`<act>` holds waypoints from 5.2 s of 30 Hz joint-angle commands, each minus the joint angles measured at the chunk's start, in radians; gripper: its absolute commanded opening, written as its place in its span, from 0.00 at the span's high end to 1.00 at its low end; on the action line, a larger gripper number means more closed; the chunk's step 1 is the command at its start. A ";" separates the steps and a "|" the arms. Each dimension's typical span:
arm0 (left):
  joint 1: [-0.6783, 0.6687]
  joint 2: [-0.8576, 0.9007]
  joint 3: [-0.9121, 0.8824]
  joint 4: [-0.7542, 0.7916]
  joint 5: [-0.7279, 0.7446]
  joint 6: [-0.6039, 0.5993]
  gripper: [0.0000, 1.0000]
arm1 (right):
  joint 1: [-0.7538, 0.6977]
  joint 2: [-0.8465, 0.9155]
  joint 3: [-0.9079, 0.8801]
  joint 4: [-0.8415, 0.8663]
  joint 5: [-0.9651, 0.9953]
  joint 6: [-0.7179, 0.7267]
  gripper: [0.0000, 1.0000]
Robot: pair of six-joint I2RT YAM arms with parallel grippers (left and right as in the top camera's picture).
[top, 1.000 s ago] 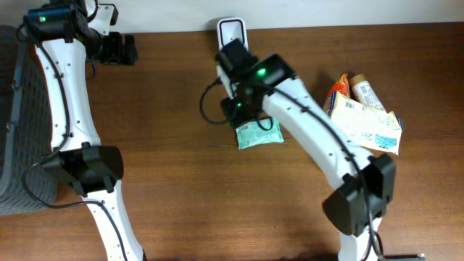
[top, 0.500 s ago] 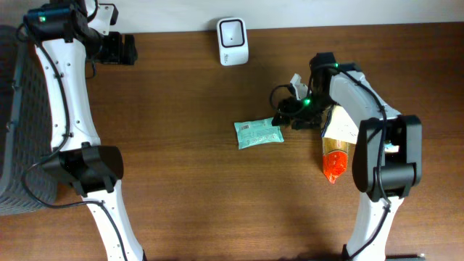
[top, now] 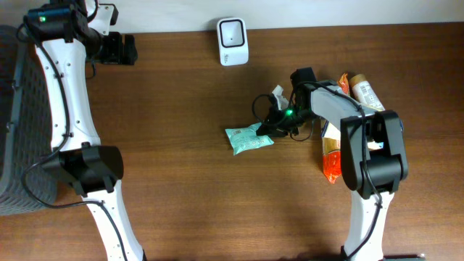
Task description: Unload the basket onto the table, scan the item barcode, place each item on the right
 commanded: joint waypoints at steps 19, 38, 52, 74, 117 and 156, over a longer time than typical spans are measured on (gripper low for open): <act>0.003 0.002 0.018 0.001 0.015 0.016 0.01 | 0.227 -0.669 -0.014 0.330 1.070 -0.111 0.96; 0.003 0.002 0.018 0.001 0.015 0.016 0.01 | 0.219 0.185 0.389 1.372 0.976 -1.360 0.96; 0.003 0.002 0.018 0.001 0.015 0.016 0.01 | 0.233 0.208 0.389 1.337 0.948 -1.359 0.96; 0.003 0.002 0.018 0.001 0.015 0.016 0.01 | -0.568 -0.500 0.067 -0.372 0.414 -0.062 0.94; 0.003 0.002 0.018 -0.002 0.015 0.016 0.01 | -0.121 -2.208 -1.469 0.743 0.690 -0.191 0.01; -0.249 -1.220 -1.705 1.268 -0.071 0.072 0.01 | -0.121 -2.208 -1.469 0.697 0.690 -0.158 0.01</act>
